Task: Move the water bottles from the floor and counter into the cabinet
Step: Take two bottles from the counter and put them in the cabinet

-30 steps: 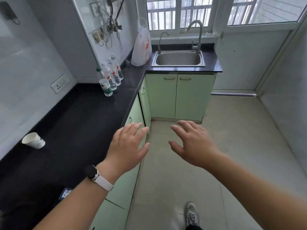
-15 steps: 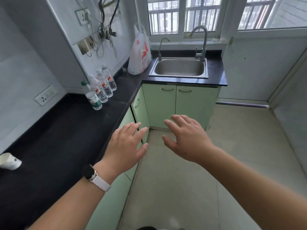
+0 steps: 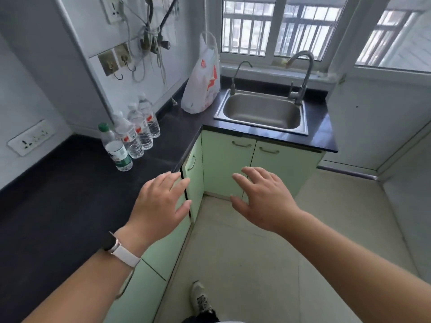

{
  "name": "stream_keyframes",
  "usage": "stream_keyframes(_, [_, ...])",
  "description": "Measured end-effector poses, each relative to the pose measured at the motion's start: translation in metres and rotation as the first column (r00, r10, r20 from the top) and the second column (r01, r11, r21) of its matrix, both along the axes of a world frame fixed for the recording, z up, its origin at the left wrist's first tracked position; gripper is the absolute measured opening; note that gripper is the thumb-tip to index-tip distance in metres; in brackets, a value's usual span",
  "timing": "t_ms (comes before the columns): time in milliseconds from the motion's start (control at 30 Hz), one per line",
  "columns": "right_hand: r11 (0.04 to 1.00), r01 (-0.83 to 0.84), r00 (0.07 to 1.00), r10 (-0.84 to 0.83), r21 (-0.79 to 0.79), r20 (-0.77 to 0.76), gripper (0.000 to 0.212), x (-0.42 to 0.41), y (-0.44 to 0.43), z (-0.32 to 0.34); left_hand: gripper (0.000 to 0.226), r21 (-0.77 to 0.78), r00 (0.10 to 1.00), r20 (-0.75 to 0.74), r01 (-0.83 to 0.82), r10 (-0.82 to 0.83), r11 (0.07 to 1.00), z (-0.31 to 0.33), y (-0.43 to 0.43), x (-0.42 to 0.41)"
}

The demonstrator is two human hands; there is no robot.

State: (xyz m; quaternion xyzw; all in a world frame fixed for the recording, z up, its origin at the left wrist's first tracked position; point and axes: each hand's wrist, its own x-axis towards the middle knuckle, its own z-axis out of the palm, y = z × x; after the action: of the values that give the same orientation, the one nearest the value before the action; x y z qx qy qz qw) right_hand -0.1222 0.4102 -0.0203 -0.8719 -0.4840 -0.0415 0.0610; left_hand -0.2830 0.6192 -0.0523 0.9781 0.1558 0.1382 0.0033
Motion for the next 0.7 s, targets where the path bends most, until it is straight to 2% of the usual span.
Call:
stream_keyframes(300, [0.995, -0.097, 0.993, 0.098, -0.018, 0.067, 0.06, 0.05, 0.146, 0.004, 0.054, -0.029, 0.997, 0.027, -0.076, 0.076, 0.997, 0.003, 0.126, 0.042])
stream_keyframes(533, [0.968, -0.249, 0.966, 0.249, -0.007, 0.066, 0.056, 0.057, 0.233, -0.004, 0.054, -0.041, 0.977, 0.022, -0.213, 0.214, 0.976, 0.006, 0.188, 0.027])
stream_keyframes(700, [0.937, -0.344, 0.939, 0.34, 0.065, 0.058, 0.052, 0.062, 0.285, -0.008, 0.054, -0.055, 0.945, -0.01, -0.328, 0.328, 0.943, 0.002, 0.21, 0.014])
